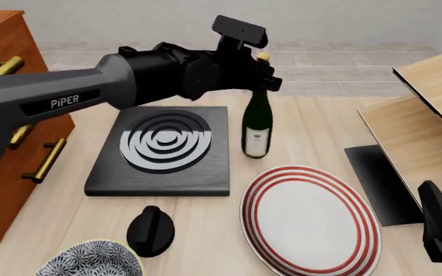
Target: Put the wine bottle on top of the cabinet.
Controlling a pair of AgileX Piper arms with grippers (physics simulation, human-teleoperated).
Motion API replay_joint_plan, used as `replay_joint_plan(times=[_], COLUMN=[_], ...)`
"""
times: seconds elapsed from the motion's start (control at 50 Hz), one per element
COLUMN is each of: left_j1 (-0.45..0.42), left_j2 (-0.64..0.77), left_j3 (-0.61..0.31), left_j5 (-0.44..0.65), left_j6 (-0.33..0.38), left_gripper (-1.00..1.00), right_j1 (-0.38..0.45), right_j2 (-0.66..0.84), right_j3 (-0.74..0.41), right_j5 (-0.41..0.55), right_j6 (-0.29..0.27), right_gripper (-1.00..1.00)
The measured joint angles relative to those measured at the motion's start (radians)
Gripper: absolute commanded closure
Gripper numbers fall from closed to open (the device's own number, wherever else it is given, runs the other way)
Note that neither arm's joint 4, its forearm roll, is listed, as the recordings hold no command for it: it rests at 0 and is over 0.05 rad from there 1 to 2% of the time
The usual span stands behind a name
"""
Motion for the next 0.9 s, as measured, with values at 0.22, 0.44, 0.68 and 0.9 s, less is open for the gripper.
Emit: replay_joint_plan(times=[0.22,0.44,0.68,0.9], left_j1=[-0.02,-0.045,-0.063,-0.075], left_j2=[-0.057,-0.115,-0.187,-0.253], left_j3=[0.018,0.049,0.103,0.156], left_j5=[0.001,0.001,-0.013,-0.028], left_j6=[0.002,0.011,0.012,0.01], left_gripper=[1.0,1.0,1.0,1.0], right_j1=[0.0,0.0,0.0,0.0], right_j2=[0.0,0.0,0.0,0.0], right_j3=[0.0,0.0,0.0,0.0], right_j5=[0.0,0.0,0.0,0.0], right_j6=[0.0,0.0,0.0,0.0], right_gripper=[-1.0,-1.0,-1.0,-1.0])
